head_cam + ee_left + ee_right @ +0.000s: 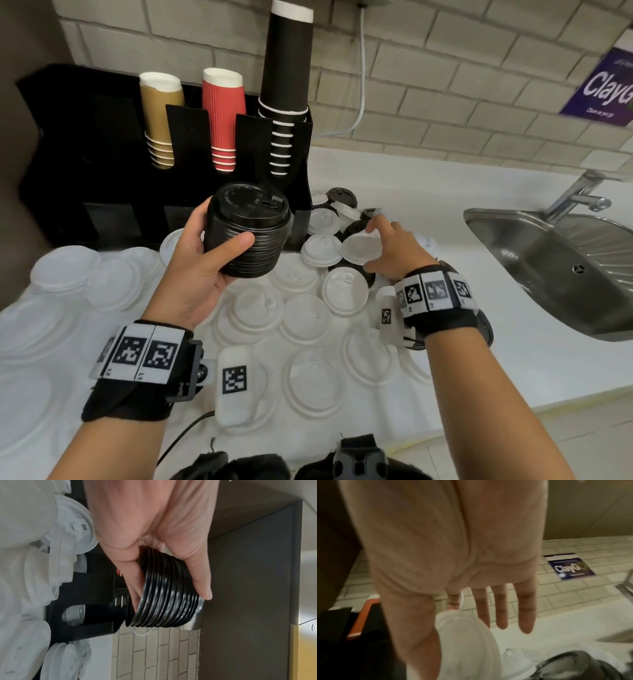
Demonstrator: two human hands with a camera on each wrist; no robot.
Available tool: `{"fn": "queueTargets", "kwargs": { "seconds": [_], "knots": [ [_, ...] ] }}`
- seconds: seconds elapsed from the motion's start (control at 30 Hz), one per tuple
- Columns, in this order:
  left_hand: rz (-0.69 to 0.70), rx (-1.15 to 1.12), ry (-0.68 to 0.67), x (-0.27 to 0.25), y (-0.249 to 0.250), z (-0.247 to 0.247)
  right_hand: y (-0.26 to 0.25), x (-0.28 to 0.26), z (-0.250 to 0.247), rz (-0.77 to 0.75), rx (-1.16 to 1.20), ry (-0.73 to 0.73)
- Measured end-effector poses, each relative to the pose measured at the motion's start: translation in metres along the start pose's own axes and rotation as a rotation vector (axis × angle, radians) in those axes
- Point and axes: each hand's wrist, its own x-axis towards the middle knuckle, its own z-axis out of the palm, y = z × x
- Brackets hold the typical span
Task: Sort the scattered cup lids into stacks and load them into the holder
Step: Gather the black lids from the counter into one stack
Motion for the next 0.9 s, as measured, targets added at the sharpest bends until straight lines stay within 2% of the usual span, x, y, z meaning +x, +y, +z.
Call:
{"fn": "queueTargets", "kwargs": {
  "seconds": [0.17, 0.3, 0.33, 0.4, 0.47, 0.53, 0.63, 0.73, 0.83, 0.9],
  "knots": [
    [0.016, 0.003, 0.021, 0.001, 0.003, -0.008, -0.012, 0.010, -0.006, -0.085, -0.191, 0.067],
    [0.038, 0.007, 0.035, 0.001, 0.007, -0.015, -0.042, 0.011, -0.012, -0.311, 0.022, 0.150],
    [0.041, 0.007, 0.036, 0.001, 0.008, -0.015, -0.050, 0.012, -0.012, -0.345, 0.081, 0.122],
    [0.043, 0.008, 0.038, 0.001, 0.009, -0.016, -0.059, 0.015, -0.011, -0.363, 0.083, -0.024],
    [0.041, 0.007, 0.049, 0.000, 0.009, -0.016, -0.062, 0.023, -0.007, -0.317, -0.067, -0.207],
    [0.036, 0.008, 0.052, 0.000, 0.008, -0.017, -0.062, 0.032, 0.001, -0.253, -0.252, -0.300],
    [0.029, 0.014, 0.055, -0.001, 0.009, -0.019, -0.065, 0.043, 0.017, -0.200, -0.378, -0.307],
    [0.031, 0.018, 0.066, -0.002, 0.010, -0.022, -0.067, 0.047, 0.028, -0.210, -0.404, -0.276],
    [0.037, 0.009, 0.091, -0.002, 0.013, -0.027, -0.068, 0.048, 0.019, -0.233, -0.355, -0.247],
    [0.043, 0.002, 0.106, -0.002, 0.016, -0.030, -0.076, 0.044, 0.008, -0.320, -0.208, -0.235]
  ]
}}
